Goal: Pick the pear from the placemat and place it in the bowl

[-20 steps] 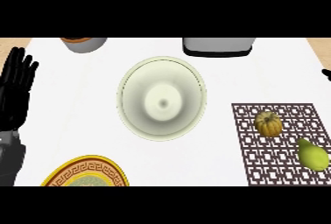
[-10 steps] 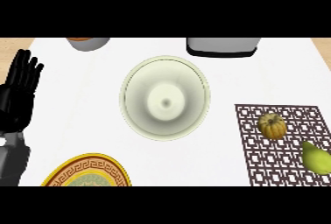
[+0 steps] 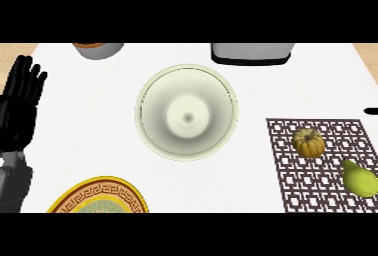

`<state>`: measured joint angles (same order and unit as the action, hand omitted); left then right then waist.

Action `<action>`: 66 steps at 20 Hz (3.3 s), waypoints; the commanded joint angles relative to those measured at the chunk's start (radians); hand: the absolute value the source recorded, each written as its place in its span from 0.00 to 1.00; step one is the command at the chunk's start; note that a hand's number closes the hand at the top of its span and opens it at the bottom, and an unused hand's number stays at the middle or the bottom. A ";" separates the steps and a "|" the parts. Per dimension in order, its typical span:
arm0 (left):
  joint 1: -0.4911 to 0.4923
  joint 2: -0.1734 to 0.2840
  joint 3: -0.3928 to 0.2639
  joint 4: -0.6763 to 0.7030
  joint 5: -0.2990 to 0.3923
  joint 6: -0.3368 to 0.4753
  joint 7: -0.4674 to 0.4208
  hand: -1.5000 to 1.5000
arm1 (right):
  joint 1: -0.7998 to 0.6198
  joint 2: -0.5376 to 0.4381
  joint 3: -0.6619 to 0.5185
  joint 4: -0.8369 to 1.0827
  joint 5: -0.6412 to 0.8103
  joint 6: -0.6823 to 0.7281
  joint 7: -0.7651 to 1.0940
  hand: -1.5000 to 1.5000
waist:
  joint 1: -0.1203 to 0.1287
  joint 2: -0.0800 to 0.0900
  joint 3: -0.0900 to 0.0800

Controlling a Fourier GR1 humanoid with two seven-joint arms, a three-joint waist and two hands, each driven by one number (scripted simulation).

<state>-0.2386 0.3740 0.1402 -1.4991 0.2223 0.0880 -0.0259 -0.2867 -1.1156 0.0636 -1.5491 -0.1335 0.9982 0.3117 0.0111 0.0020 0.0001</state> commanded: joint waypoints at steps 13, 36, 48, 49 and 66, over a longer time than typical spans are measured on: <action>0.004 -0.050 0.014 -0.011 -0.046 -0.006 -0.002 0.50 | 0.075 0.182 0.039 0.192 0.493 -0.062 -0.296 0.00 | -0.006 -0.001 0.001; 0.009 -0.095 0.045 -0.006 -0.095 -0.025 -0.001 0.50 | 0.069 0.348 0.051 0.337 0.800 -0.153 -0.526 0.00 | -0.010 -0.002 0.000; 0.013 -0.091 0.063 -0.044 -0.094 -0.055 0.040 0.50 | 0.034 0.365 0.042 0.500 0.929 -0.176 -0.589 0.00 | -0.009 -0.002 0.000; -0.019 -0.067 0.091 -0.008 -0.078 -0.068 0.032 0.50 | 0.033 0.390 0.065 0.577 0.962 -0.248 -0.616 0.00 | -0.007 -0.001 0.000; -0.069 -0.077 0.085 0.016 -0.089 -0.078 0.034 0.50 | -0.148 0.432 0.007 0.776 1.096 -0.631 -0.826 1.00 | 0.023 0.010 0.003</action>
<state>-0.2685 0.2953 0.2314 -1.4876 0.1314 0.0100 -0.0074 -0.3411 -0.7019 0.0708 -0.8936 0.9030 0.5153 -0.4713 0.0140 0.0000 -0.0051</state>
